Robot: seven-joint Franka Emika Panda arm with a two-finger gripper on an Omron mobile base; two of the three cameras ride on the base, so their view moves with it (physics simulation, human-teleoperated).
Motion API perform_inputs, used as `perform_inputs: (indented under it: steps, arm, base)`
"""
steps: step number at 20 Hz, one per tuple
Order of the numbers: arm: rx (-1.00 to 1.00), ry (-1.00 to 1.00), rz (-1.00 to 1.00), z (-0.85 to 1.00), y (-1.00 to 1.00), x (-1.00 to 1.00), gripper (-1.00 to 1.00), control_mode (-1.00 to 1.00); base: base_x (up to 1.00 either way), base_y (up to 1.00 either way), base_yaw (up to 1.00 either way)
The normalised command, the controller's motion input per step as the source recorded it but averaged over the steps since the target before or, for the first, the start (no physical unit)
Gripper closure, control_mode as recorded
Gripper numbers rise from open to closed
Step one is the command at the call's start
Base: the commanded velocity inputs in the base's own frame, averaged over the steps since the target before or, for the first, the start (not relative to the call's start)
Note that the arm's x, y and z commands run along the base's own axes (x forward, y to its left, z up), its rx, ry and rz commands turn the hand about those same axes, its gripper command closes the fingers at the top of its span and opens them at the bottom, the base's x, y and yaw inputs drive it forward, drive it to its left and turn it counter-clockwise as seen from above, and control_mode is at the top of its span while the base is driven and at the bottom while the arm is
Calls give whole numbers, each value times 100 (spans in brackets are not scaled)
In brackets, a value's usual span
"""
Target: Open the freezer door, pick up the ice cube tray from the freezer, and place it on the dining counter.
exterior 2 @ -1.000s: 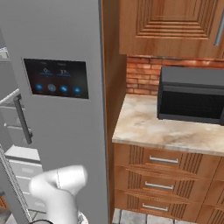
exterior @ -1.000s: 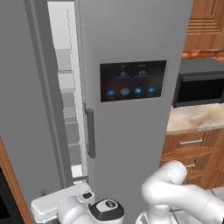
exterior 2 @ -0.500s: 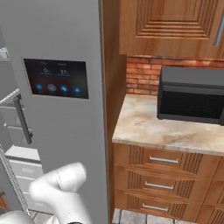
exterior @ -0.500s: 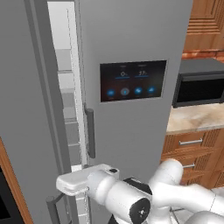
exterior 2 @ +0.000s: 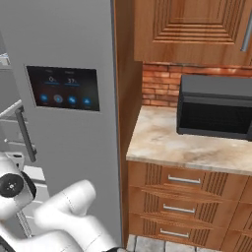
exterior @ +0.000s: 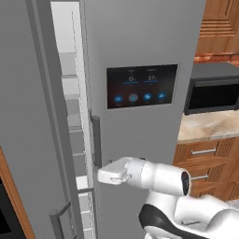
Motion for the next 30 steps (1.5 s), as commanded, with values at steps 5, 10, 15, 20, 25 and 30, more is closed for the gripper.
perform_inputs:
  steps: [5,10,15,20,25,30]
  arm:
    - [0,-11,31,0,-7,54,-100,-100]
    - [0,-16,30,0,-13,10,-100,-100]
    - [-4,-35,21,-1,2,0,-100,-100]
    - [0,-14,12,8,10,1,-100,-100]
    - [2,0,8,13,6,42,-100,-100]
    - [0,0,7,0,6,49,-100,-100]
  base:
    - [0,0,0]
    - [0,0,0]
    - [0,0,0]
    - [0,0,0]
    - [0,0,0]
    - [0,0,0]
